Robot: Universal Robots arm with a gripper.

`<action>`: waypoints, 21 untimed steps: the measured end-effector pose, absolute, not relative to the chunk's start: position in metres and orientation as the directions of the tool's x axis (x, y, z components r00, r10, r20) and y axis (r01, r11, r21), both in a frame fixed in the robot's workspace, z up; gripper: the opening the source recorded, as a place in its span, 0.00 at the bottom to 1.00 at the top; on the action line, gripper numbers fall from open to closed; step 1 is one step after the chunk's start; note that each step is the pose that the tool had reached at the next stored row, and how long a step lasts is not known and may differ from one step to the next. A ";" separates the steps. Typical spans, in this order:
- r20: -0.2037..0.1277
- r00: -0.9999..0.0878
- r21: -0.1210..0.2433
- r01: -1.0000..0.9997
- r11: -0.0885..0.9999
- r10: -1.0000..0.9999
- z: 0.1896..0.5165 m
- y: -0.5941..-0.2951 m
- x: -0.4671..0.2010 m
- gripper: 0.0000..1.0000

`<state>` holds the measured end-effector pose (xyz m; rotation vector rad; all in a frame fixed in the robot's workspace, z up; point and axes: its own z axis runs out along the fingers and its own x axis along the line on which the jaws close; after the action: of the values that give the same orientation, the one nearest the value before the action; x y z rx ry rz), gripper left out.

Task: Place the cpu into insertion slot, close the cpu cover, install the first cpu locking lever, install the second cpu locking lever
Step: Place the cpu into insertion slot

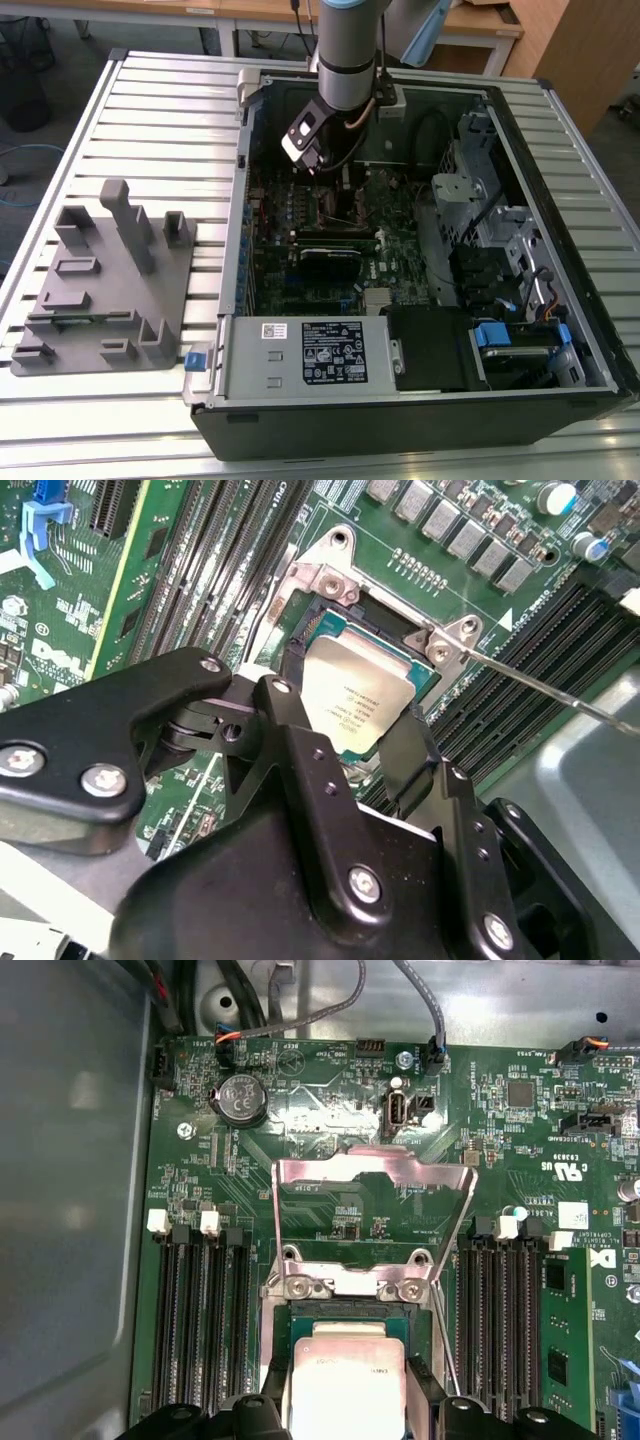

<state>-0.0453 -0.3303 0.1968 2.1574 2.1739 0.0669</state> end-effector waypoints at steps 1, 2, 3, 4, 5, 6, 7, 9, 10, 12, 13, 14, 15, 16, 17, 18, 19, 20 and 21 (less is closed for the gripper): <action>-0.025 -0.007 0.086 0.996 0.009 1.000 0.196 -0.331 -0.045 0.54; -0.025 -0.007 0.086 0.996 0.009 1.000 0.196 -0.331 -0.045 0.54; -0.025 -0.007 0.086 0.996 0.009 1.000 0.195 -0.331 -0.045 0.54; -0.025 -0.007 0.086 0.996 0.009 1.000 0.195 -0.331 -0.045 0.54; -0.025 -0.007 0.086 0.996 0.009 1.000 0.195 -0.331 -0.045 0.54; -0.025 -0.007 0.086 0.996 0.009 1.000 0.195 -0.331 -0.045 0.54; -0.025 -0.007 0.086 0.996 0.009 1.000 0.195 -0.331 -0.045 0.54; -0.025 -0.007 0.086 0.996 0.009 1.000 0.195 -0.331 -0.045 0.54; -0.025 -0.007 0.086 0.996 0.009 1.000 0.195 -0.331 -0.045 0.54; -0.025 -0.007 0.086 0.996 0.009 1.000 0.195 -0.331 -0.045 0.54; -0.025 -0.007 0.086 0.996 0.009 1.000 0.195 -0.331 -0.045 0.54; -0.025 -0.007 0.086 0.996 0.009 1.000 0.194 -0.331 -0.045 0.54; -0.025 -0.007 0.086 0.996 0.009 1.000 0.194 -0.331 -0.045 0.54; -0.025 -0.007 0.086 0.996 0.009 1.000 0.194 -0.331 -0.045 0.54; -0.025 -0.007 0.086 0.996 0.009 1.000 0.194 -0.331 -0.045 0.54; -0.025 -0.007 0.086 0.996 0.009 1.000 0.194 -0.331 -0.045 0.54; -0.025 -0.007 0.086 0.996 0.009 1.000 0.194 -0.331 -0.044 0.54; -0.025 -0.007 0.086 0.996 0.009 1.000 0.194 -0.331 -0.044 0.54; -0.025 -0.007 0.086 0.996 0.009 1.000 0.194 -0.331 -0.044 0.54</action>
<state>-0.0440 -0.3308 0.1940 2.1568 2.1743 0.0664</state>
